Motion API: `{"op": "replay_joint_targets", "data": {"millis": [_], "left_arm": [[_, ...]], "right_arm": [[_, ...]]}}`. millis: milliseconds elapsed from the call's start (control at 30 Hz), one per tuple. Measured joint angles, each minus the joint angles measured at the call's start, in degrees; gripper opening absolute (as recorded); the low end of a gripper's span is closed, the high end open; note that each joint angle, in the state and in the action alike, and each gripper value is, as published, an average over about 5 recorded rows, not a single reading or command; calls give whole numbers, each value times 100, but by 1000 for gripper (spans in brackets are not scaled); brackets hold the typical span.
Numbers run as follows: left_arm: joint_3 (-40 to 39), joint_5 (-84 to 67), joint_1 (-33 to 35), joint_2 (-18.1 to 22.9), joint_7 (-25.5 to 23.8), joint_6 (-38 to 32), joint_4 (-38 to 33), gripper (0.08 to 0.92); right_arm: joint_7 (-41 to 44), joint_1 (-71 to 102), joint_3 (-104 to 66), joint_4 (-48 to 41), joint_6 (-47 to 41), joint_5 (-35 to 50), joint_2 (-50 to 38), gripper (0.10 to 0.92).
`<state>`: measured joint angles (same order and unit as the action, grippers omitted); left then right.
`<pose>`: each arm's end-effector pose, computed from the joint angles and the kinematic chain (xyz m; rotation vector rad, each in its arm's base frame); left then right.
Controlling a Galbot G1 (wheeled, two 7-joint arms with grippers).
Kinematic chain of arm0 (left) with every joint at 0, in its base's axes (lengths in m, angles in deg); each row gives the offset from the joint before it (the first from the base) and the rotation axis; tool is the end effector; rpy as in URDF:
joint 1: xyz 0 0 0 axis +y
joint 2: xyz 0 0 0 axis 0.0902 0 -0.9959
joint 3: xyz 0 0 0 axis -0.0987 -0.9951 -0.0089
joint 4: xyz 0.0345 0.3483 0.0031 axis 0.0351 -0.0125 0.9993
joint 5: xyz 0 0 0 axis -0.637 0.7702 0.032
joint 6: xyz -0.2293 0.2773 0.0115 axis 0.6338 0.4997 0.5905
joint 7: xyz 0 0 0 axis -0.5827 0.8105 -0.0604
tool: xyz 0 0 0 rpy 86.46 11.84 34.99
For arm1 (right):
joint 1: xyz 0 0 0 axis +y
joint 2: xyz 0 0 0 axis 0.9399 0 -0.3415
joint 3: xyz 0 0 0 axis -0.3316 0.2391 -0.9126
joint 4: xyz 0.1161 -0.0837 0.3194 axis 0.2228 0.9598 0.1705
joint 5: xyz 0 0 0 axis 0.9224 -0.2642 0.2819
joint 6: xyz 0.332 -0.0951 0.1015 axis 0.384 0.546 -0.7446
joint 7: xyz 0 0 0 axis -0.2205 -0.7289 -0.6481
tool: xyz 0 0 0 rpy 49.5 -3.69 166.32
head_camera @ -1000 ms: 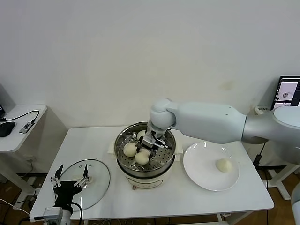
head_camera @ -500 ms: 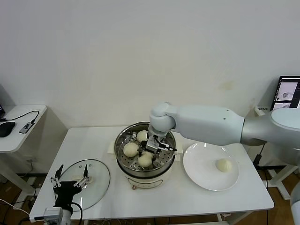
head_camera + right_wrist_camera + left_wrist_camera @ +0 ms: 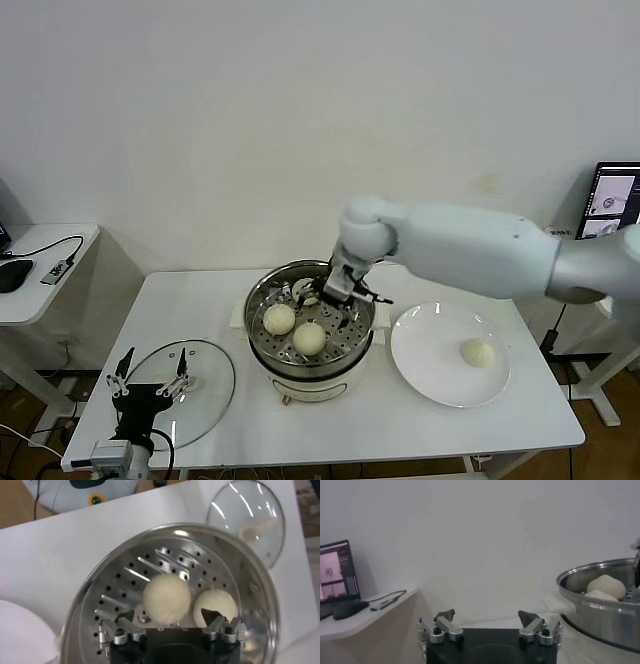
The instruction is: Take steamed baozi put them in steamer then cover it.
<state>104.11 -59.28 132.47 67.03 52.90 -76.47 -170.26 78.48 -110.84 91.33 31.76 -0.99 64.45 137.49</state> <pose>0.1562 0.0764 -0.2780 0.1863 -2.9911 -0.3265 0.5154 0.1196 -0.0544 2.0488 -0.8591 2.1058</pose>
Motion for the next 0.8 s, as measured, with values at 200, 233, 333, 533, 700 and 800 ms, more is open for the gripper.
{"op": "replay_joint_targets", "data": {"millis": [200, 233, 333, 533, 700, 800], "left_arm": [[-21, 16, -17, -65, -3, -2, 3, 823], [-21, 15, -17, -76, -4, -3, -1, 823], [-30, 15, -19, -101, -5, -5, -9, 823], [-102, 36, -61, -140, -7, -9, 19, 823], [-179, 86, -91, -139, -6, -10, 56, 823], [-209, 115, -83, -145, -6, -10, 71, 823]], "right_arm": [[24, -49, -236, 256, -852, 254, -644, 823], [19, -40, -274, 316, -1024, 275, -777, 823], [-3, 30, -397, 504, -1508, 302, -1228, 823], [-24, 374, -692, 755, -2131, 216, -2221, 823], [-22, 981, -1184, 796, -2362, -1, -2878, 823], [-9, 1539, -1641, 730, -2427, -172, -3138, 823]]}}
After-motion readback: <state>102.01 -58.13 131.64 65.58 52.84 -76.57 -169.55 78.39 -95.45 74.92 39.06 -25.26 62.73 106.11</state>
